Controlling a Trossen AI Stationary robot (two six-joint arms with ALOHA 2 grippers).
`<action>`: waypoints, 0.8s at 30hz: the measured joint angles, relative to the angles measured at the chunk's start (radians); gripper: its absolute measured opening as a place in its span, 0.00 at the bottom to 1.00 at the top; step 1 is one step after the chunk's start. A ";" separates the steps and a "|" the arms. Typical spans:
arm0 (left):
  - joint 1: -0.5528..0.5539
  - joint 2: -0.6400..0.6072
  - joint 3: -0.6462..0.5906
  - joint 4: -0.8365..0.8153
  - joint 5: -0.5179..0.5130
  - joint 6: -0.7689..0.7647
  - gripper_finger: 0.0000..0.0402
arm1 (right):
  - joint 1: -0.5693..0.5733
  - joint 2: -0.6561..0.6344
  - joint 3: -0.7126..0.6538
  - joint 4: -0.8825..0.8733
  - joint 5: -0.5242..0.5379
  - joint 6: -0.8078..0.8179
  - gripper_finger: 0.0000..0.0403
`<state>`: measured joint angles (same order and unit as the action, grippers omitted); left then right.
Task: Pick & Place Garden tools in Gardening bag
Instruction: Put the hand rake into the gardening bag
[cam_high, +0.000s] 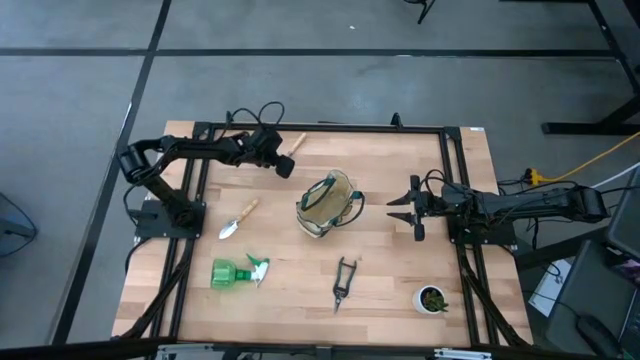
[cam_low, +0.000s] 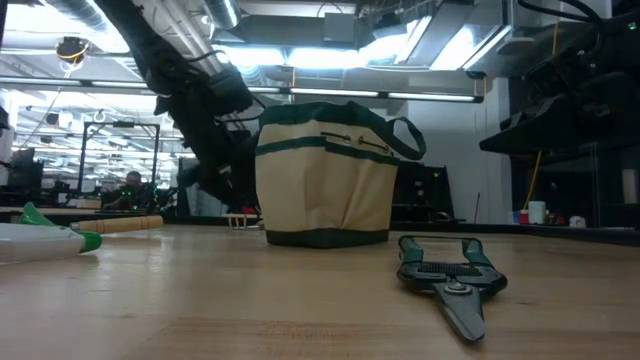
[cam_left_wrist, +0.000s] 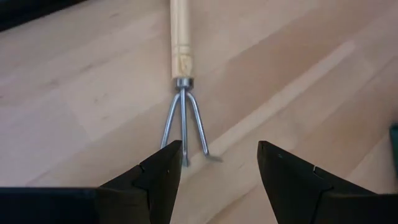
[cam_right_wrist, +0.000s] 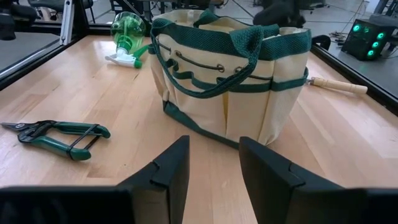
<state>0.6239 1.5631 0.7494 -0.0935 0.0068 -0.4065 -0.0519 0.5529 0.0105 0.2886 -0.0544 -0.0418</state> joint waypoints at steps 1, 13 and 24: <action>-0.003 0.000 0.000 -0.005 -0.006 0.000 0.51 | 0.000 0.000 0.000 0.000 0.000 0.000 0.36; -0.029 0.000 0.000 -0.026 -0.049 0.010 0.51 | 0.000 0.000 0.000 0.000 0.002 0.000 0.36; -0.029 0.000 0.000 -0.054 -0.066 -0.003 0.51 | 0.000 0.000 0.000 0.000 0.001 0.000 0.36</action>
<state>0.5949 1.5631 0.7490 -0.1471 -0.0592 -0.4091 -0.0517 0.5529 0.0105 0.2886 -0.0530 -0.0418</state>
